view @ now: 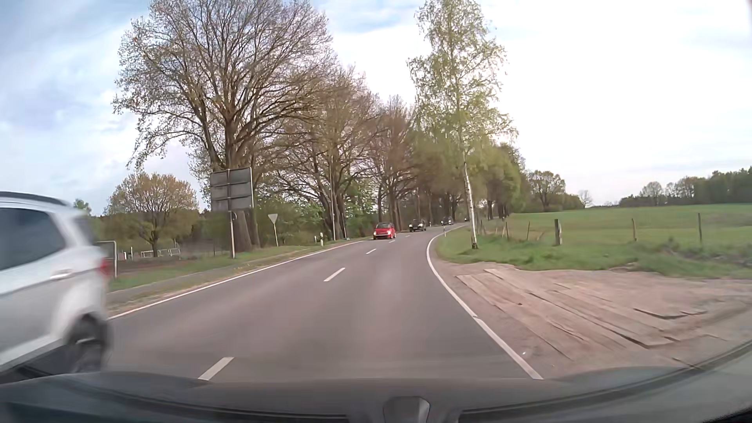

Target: Follow the waypoints while adhering to traffic rules and regulations

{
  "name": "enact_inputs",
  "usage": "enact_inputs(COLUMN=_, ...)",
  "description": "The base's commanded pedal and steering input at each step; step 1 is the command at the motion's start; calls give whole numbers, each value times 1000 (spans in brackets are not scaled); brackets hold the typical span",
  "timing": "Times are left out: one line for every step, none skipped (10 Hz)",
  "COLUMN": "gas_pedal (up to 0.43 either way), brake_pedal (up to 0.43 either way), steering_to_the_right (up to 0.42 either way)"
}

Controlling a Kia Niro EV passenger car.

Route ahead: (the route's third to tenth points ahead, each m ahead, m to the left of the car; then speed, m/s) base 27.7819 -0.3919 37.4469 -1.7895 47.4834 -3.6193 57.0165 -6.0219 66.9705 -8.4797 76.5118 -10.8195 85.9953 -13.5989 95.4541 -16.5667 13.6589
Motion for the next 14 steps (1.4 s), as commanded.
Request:
enact_inputs(gas_pedal=228, brake_pedal=0, steering_to_the_right=17)
enact_inputs(gas_pedal=209, brake_pedal=0, steering_to_the_right=17)
enact_inputs(gas_pedal=209, brake_pedal=0, steering_to_the_right=17)
enact_inputs(gas_pedal=177, brake_pedal=0, steering_to_the_right=17)
enact_inputs(gas_pedal=177, brake_pedal=0, steering_to_the_right=17)
enact_inputs(gas_pedal=177, brake_pedal=0, steering_to_the_right=17)
enact_inputs(gas_pedal=177, brake_pedal=0, steering_to_the_right=17)
enact_inputs(gas_pedal=177, brake_pedal=0, steering_to_the_right=17)
enact_inputs(gas_pedal=177, brake_pedal=0, steering_to_the_right=17)
enact_inputs(gas_pedal=177, brake_pedal=0, steering_to_the_right=18)
enact_inputs(gas_pedal=177, brake_pedal=0, steering_to_the_right=19)
enact_inputs(gas_pedal=177, brake_pedal=0, steering_to_the_right=20)
enact_inputs(gas_pedal=177, brake_pedal=0, steering_to_the_right=20)
enact_inputs(gas_pedal=177, brake_pedal=0, steering_to_the_right=21)
